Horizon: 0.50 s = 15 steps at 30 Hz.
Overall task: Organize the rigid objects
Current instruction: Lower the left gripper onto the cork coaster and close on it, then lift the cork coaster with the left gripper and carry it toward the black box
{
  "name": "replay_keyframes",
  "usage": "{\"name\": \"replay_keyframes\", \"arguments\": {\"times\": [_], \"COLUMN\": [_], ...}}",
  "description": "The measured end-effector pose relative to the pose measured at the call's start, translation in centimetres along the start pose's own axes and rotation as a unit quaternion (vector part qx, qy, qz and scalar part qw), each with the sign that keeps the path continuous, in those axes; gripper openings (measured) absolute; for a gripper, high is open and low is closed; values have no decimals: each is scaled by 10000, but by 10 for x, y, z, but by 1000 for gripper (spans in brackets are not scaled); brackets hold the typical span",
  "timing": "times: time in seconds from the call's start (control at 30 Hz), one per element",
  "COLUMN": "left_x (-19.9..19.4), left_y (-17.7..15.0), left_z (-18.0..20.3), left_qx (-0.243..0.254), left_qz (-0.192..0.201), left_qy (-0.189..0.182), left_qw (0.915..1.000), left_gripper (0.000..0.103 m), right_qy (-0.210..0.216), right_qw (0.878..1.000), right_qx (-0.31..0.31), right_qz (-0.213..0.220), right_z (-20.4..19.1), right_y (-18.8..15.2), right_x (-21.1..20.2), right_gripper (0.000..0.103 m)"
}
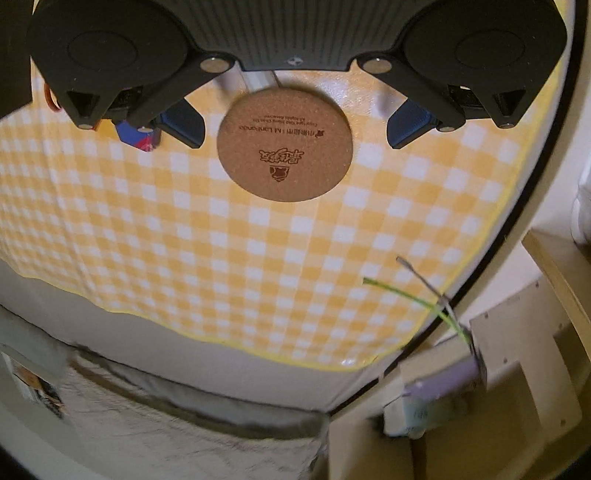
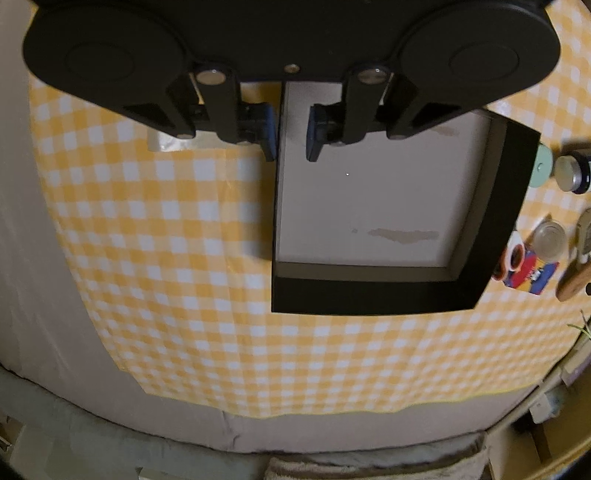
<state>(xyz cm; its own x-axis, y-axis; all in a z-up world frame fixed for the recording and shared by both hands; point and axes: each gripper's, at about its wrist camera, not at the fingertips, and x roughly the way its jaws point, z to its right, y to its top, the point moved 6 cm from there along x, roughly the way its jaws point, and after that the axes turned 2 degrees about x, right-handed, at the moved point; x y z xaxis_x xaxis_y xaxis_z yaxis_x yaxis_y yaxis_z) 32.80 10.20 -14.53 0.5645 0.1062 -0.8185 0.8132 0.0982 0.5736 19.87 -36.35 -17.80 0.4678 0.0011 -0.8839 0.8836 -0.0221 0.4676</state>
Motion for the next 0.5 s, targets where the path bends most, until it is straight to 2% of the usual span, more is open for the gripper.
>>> {"name": "replay_keyframes", "arguments": {"times": [0.17,0.37,0.5], "left_x": [19,41,52], "left_y": [5,10,10], "left_z": [2,11,9], "left_qx": [-170,-215,-201], "left_qz": [-108,-203,-294], "left_qy": [95,67,183], "left_qw": [9998,9995,9992], "left_gripper": [103,103,103], "right_qy": [-118,-87,-19], "right_qw": [9997,9994,9994], "right_qx": [-29,23,20], "right_qz": [-195,-342,-354], "right_z": [3,8,9], "right_y": [3,4,5], "right_x": [12,21,24], "right_gripper": [8,6,6]}}
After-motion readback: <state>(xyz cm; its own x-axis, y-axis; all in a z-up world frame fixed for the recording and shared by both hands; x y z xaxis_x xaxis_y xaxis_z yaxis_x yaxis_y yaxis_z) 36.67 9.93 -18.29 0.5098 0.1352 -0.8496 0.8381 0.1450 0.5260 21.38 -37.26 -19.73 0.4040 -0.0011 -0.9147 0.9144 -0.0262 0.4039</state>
